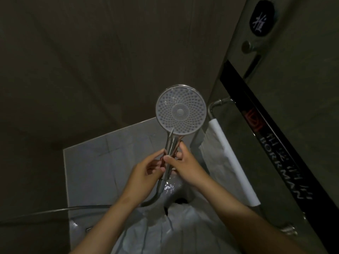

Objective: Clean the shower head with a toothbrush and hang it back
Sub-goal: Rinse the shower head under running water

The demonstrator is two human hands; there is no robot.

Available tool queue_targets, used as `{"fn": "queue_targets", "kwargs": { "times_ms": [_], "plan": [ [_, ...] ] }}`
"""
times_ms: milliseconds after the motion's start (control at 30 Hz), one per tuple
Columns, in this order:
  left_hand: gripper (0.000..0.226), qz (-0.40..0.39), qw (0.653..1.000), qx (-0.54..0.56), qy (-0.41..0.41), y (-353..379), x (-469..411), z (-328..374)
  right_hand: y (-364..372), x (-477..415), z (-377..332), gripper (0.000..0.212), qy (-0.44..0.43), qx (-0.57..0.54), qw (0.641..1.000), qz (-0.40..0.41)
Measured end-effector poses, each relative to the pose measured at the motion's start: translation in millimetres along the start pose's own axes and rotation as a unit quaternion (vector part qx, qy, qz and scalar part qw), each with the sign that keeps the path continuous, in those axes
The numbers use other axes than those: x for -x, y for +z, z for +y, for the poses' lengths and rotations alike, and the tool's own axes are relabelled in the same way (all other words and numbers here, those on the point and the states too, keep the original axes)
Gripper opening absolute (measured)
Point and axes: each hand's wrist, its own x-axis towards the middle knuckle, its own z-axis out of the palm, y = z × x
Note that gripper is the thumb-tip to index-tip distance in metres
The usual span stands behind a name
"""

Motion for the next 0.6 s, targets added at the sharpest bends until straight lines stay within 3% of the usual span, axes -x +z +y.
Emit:
{"fn": "queue_targets", "kwargs": {
  "times_ms": [300,600],
  "plan": [
    [0.049,0.031,0.999,0.010,-0.036,7,22,-17,2,-4,-8,0.029,-0.006,-0.026,1.000,0.004],
    [0.022,0.073,0.991,0.093,-0.064,7,28,-37,5,1,-12,0.026,-0.005,-0.083,0.997,0.004]
  ]
}}
